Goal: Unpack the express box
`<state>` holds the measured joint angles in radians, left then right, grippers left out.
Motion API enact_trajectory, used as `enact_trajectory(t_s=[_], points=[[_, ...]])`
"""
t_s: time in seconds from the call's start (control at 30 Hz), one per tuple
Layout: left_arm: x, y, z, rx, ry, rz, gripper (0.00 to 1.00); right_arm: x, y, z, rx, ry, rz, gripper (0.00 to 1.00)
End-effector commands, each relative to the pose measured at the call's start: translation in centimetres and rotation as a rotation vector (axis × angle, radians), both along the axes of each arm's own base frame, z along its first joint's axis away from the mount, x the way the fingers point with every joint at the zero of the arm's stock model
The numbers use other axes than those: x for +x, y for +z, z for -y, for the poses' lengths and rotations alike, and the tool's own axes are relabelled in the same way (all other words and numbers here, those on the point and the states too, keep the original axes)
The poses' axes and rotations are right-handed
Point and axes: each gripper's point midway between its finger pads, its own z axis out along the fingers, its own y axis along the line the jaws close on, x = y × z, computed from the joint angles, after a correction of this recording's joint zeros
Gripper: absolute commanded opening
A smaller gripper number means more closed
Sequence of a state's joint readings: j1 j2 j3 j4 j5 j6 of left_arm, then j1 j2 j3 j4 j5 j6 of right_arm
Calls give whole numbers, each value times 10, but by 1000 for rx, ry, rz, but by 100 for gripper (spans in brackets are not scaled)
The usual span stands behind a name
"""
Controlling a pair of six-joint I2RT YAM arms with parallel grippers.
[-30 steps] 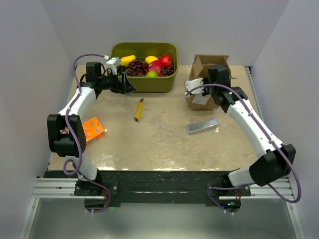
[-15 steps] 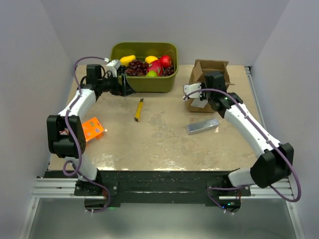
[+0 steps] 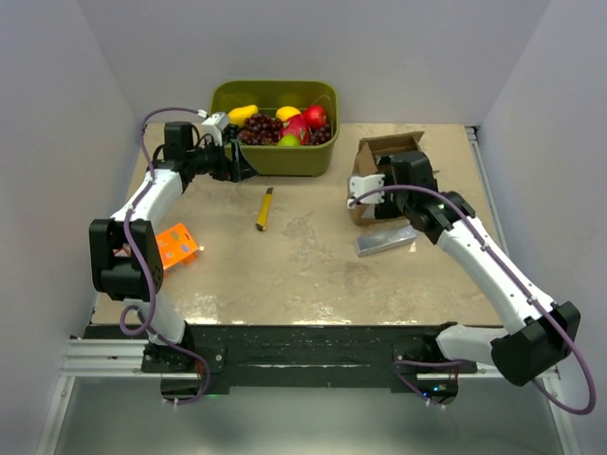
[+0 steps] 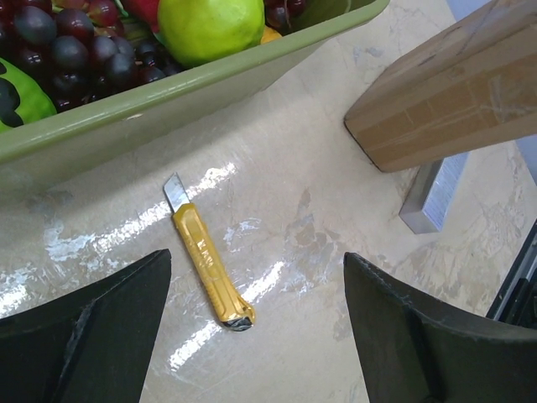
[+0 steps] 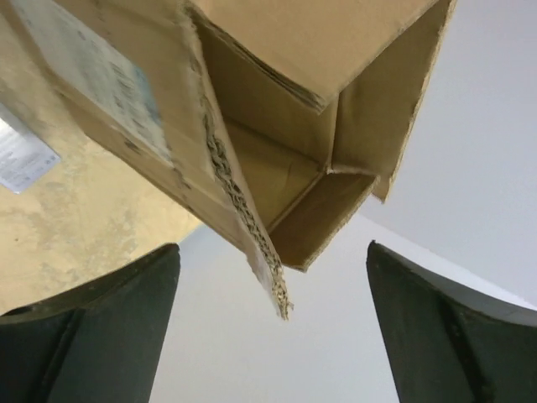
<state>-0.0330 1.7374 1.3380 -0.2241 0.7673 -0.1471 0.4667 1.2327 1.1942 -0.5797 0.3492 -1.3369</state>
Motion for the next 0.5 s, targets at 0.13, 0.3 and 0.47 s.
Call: enact_trajectory(t_s=[0.13,0.3,0.47], points=[[4,16,1,-20,-18,44,88,-23,110,-80,751,18,-108,99],[9,27,-1,3,-12,81,93,16,94,-103,1112,-480,-268,99],[14,34,-7,43,10,114,100,48,128,-99,1256,-613,-114,99]])
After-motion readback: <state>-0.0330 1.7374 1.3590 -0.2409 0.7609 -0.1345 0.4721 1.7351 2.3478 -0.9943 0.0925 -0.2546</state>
